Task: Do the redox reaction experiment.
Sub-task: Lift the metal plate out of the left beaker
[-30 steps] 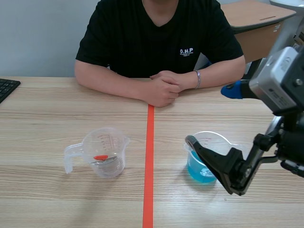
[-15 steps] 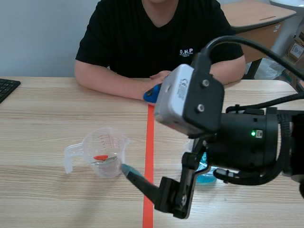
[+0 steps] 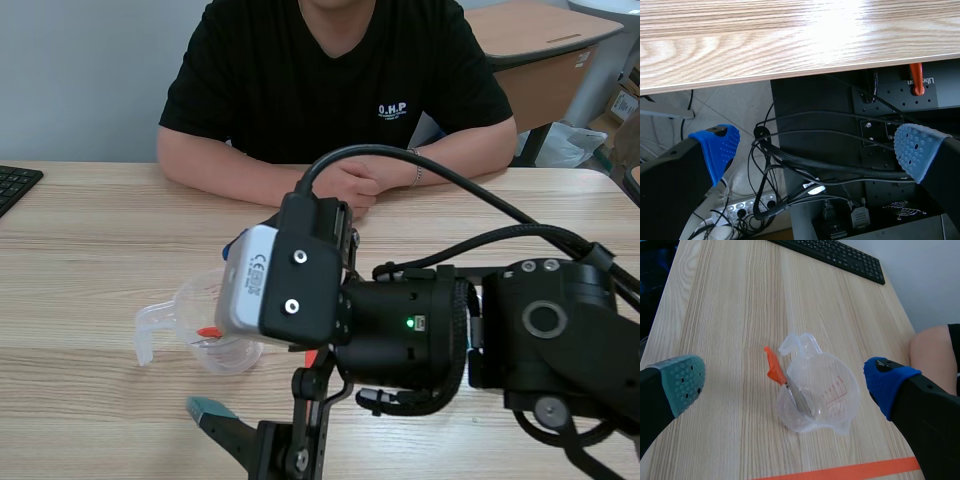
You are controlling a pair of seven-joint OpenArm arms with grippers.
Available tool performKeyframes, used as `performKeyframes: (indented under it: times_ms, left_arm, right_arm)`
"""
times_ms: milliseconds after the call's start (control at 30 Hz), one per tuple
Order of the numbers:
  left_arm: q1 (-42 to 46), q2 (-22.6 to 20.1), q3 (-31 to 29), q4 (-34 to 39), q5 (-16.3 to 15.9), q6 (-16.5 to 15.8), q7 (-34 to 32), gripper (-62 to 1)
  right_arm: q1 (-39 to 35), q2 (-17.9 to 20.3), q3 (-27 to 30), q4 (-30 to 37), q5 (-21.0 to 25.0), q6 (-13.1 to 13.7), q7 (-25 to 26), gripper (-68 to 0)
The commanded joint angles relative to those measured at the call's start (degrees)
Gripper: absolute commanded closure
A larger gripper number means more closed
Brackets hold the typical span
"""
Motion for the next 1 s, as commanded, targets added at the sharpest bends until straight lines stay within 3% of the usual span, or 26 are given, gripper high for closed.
performKeyframes:
  times_ms: [0,267,400,967]
  left_arm:
    - [0.3,0.2,-0.1,0.8,-0.2,-0.3,-0.6,-62.3]
    - [0.3,0.2,-0.1,0.8,0.0,-0.3,-0.3,-62.3]
    - [0.3,0.2,-0.1,0.8,1.6,-0.3,-0.4,-62.3]
    - [0.3,0.2,-0.1,0.8,1.1,-0.3,-0.6,-62.3]
  right_arm:
    - [1.4,-0.7,-0.2,-0.3,-0.5,-1.4,0.7,-67.9]
    - [3.5,-1.9,-1.6,-3.3,-2.8,-4.1,2.4,-67.9]
    - [4.4,-2.1,-1.6,-3.5,-2.8,-4.4,3.6,-67.9]
    - [5.2,-1.8,-1.7,-3.5,-3.0,-4.6,5.8,-22.2]
